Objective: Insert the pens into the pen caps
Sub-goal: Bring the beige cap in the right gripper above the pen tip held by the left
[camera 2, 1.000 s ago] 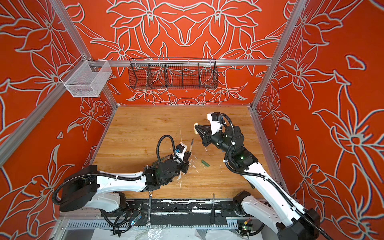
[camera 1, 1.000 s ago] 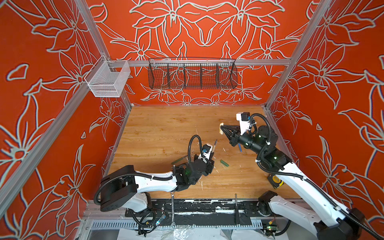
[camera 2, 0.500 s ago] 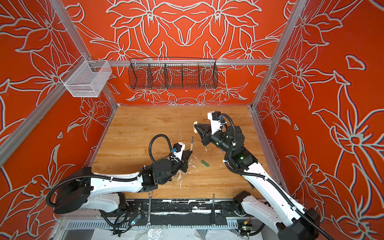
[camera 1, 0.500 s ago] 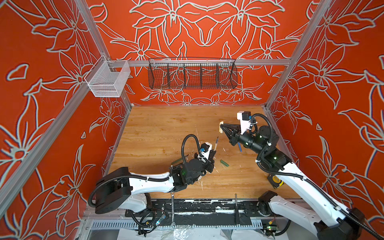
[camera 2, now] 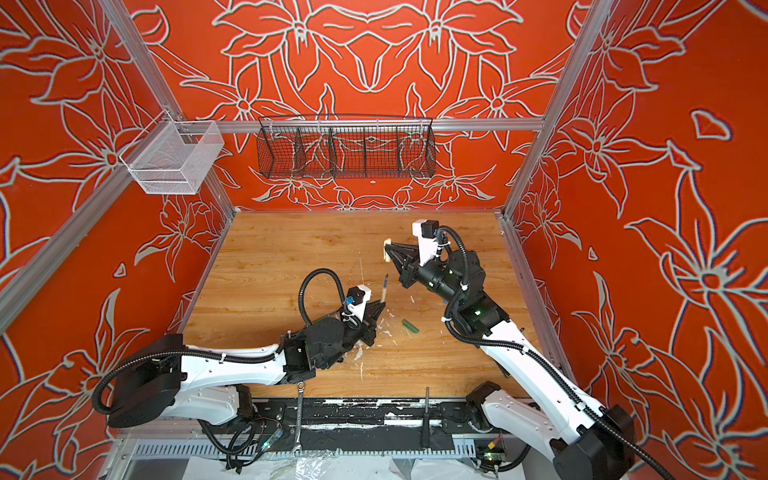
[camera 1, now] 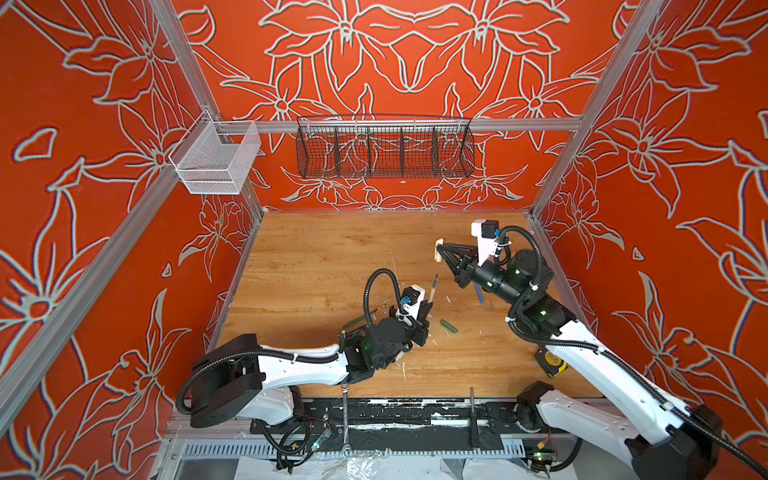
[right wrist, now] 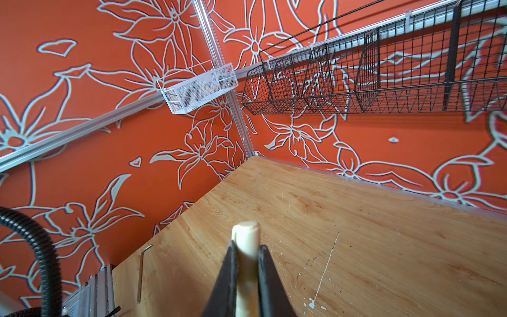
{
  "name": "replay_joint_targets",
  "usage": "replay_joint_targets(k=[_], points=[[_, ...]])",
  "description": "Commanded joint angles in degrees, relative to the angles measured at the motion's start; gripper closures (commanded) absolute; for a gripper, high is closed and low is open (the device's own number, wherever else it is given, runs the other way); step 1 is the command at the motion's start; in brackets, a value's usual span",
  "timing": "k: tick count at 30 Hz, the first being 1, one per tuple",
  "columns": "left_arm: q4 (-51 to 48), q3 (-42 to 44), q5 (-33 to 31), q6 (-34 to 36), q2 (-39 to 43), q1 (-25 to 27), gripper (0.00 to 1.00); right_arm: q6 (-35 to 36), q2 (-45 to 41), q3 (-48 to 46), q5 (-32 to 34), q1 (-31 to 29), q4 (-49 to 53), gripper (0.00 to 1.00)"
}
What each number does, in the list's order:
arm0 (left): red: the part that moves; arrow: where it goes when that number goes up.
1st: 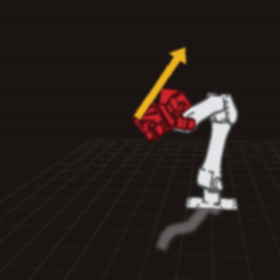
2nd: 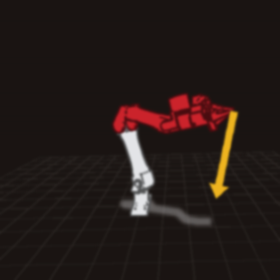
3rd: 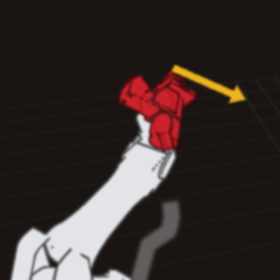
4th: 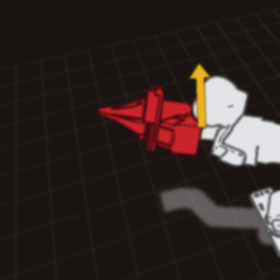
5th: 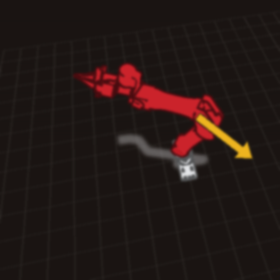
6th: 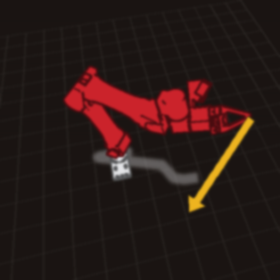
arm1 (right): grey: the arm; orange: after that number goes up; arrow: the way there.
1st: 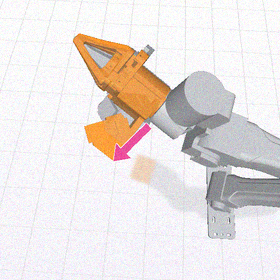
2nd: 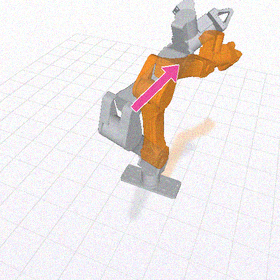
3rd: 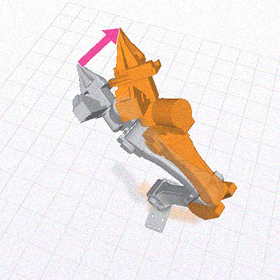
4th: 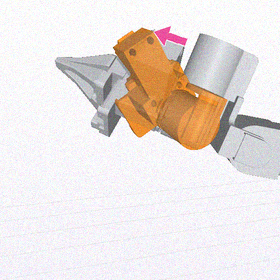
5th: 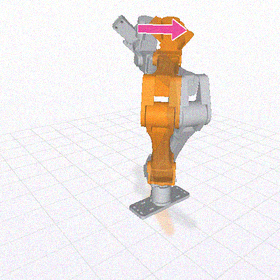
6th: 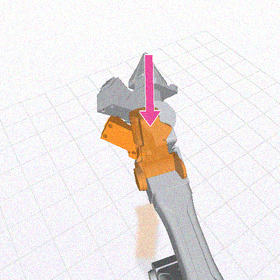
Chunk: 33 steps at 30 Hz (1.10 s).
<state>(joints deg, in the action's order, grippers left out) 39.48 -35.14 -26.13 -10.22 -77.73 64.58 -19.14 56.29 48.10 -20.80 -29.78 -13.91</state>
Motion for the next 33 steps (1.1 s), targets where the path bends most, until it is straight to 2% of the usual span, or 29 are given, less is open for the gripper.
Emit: replay_joint_targets(k=[1,33], points=[[0.4,-1.0,0.2,0.6,1.3,0.1,1.00,-0.7,-0.3,-1.3,1.5,-0.4,-2.0,1.00],[-1.6,-2.1,-0.5,0.6,1.1,-0.1,1.00,-7.0,-2.6,-7.4,0.7,-0.7,-6.3,1.00]])
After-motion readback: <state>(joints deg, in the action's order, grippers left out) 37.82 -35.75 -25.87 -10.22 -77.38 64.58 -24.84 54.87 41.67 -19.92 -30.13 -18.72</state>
